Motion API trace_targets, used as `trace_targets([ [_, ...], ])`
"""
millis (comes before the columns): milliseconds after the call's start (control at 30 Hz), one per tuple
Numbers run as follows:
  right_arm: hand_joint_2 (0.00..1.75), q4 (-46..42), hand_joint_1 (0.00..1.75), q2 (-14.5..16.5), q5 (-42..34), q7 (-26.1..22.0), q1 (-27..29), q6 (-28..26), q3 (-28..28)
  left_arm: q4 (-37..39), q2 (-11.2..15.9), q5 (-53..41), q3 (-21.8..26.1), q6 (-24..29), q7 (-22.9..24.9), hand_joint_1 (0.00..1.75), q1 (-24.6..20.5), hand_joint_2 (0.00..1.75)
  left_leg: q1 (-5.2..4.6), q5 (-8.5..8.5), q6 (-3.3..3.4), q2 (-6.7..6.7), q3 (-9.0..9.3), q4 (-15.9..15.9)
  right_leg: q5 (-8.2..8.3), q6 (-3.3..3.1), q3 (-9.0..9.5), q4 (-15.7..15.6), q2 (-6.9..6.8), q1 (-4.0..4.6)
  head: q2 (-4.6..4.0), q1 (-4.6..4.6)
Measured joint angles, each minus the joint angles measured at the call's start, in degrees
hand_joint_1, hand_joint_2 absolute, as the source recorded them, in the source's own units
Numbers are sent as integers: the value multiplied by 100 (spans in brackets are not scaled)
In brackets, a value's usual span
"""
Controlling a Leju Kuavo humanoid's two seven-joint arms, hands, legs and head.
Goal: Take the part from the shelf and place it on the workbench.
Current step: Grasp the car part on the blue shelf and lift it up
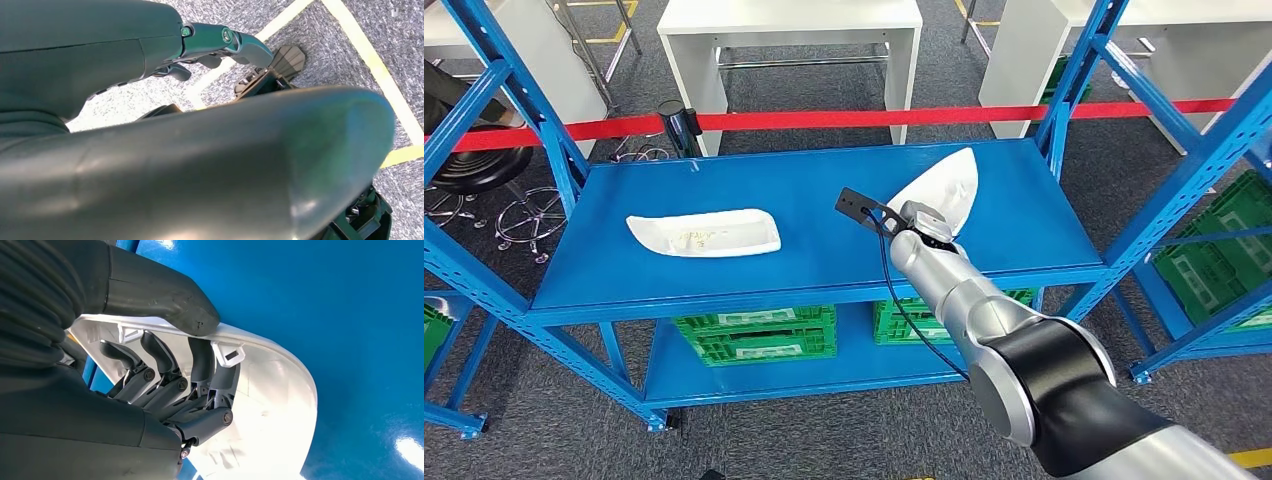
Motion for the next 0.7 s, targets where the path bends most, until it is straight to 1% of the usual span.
trace_targets([
  [700, 175, -1, 175, 0, -137, -39, 0, -63, -2, 0, 0, -1, 34, 0, -19, 0, 0, 0, 0, 0, 0, 0, 0, 0, 0, 0, 0, 0, 0, 0, 0, 1],
])
